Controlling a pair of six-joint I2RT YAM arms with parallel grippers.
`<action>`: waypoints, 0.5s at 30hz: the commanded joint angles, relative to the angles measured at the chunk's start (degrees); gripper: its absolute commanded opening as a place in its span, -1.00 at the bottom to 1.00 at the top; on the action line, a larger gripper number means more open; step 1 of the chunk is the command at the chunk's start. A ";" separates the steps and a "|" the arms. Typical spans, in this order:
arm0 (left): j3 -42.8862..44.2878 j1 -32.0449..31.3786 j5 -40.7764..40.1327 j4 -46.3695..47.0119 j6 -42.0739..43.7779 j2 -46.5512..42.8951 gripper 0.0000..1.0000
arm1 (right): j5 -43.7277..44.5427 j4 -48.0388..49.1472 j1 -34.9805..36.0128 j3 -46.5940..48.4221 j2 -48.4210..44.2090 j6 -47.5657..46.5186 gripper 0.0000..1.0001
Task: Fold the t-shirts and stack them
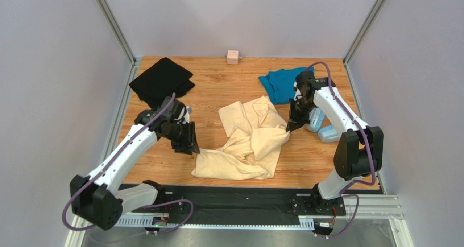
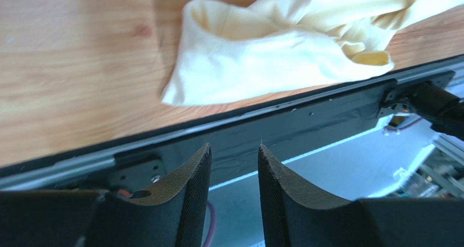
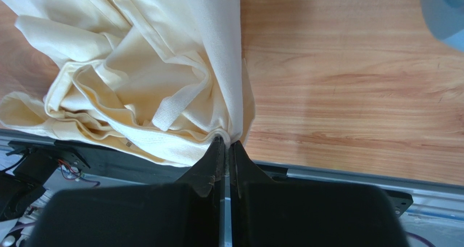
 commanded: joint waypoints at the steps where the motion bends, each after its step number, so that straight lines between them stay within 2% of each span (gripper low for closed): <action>1: 0.15 -0.97 8.12 14.54 -0.69 9.10 -0.14 | -3.87 1.44 -0.28 -3.08 -1.78 0.13 -1.00; 7: 17.45 -5.80 8.30 18.27 3.00 27.72 -0.15 | -8.79 4.26 1.47 -5.38 1.55 -0.30 -1.00; 11: 30.88 -6.59 9.00 18.27 4.15 40.28 -0.19 | -9.41 2.94 5.94 -3.01 6.74 -0.93 -1.00; 14: 38.46 -6.59 8.39 18.01 3.89 47.75 -0.29 | -9.85 3.81 9.11 -2.47 7.80 1.00 -1.00; 15: 40.48 -6.59 8.39 17.57 3.80 49.79 -0.38 | -10.20 4.34 9.73 -2.56 7.63 1.53 -1.00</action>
